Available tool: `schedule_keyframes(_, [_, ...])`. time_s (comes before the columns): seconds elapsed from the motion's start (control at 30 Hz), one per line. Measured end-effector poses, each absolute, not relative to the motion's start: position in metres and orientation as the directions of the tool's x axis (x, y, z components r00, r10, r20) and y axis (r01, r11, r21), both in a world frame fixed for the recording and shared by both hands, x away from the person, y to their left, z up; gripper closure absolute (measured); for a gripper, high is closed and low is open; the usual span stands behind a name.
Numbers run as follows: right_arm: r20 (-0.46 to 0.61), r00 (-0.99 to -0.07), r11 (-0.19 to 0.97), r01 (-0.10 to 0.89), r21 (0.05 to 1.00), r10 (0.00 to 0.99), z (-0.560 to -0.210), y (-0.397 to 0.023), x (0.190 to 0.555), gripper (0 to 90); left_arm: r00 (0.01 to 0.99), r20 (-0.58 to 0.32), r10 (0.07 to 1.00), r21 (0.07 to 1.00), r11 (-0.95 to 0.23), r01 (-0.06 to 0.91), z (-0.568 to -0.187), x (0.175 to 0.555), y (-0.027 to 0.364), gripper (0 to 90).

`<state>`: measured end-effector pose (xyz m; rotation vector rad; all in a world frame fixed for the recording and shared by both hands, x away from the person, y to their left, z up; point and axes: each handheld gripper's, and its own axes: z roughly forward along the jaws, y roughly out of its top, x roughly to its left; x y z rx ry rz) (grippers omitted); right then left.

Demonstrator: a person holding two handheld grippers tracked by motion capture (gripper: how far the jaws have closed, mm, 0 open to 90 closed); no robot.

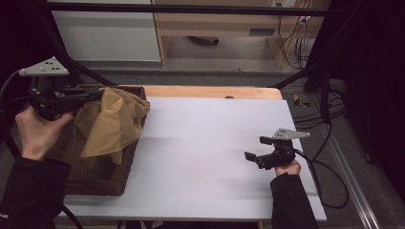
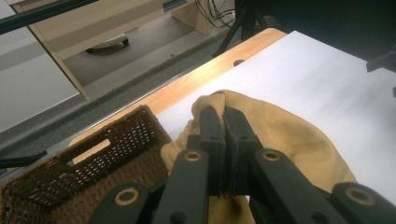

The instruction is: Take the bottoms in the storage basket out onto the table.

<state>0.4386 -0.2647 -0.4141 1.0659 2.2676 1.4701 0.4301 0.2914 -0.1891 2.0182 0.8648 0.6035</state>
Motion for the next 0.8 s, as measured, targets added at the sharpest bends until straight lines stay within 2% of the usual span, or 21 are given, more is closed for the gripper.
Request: schedule_keyframes(0.8, [0.182, -0.708, 0.23, 0.444, 0.866, 0.682, -0.414, -0.265, 0.438, 4.2, 0.698, 0.088, 0.71, 0.833, -0.437, 0.34, -0.184, 0.427, 0.259, 86.6])
